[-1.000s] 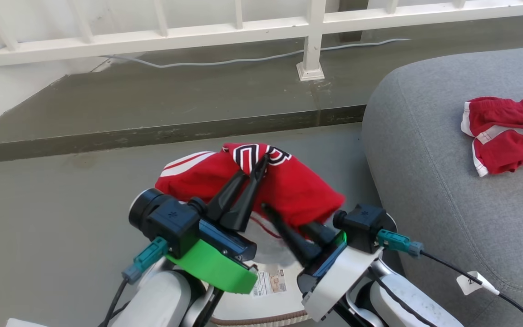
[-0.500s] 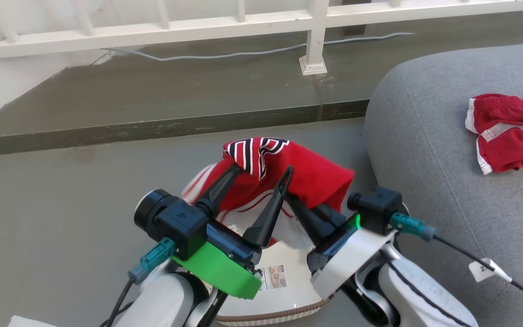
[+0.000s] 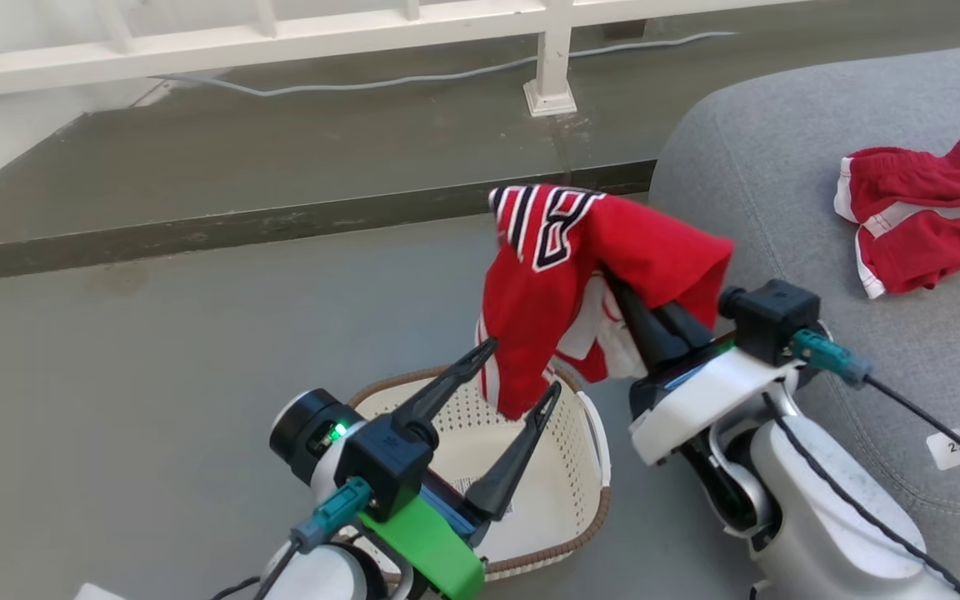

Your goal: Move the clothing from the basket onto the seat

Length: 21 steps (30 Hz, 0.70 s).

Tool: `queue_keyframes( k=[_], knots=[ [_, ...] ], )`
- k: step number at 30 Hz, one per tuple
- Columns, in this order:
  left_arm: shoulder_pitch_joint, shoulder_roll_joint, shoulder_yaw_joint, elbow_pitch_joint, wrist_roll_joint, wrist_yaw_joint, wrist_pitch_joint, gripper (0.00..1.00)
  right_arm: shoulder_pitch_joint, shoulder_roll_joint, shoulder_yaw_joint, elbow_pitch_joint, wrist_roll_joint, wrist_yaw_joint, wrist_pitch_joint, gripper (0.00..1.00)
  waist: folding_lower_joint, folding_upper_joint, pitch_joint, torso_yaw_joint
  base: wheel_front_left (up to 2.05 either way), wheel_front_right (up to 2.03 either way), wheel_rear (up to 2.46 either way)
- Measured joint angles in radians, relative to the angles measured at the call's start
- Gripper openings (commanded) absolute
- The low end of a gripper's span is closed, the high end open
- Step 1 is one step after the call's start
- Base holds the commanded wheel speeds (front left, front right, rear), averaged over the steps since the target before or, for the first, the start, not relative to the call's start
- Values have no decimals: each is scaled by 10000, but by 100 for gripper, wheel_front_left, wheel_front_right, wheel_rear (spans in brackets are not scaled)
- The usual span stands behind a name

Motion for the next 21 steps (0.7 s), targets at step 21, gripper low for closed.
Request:
queue_keyframes(
  k=[21],
  knots=[
    [121,349,-280,-178,236,-13,372,100,-54,-31,-882,727,221,-500,-460,0,0,0,674,-1155,0,0,0]
  ],
)
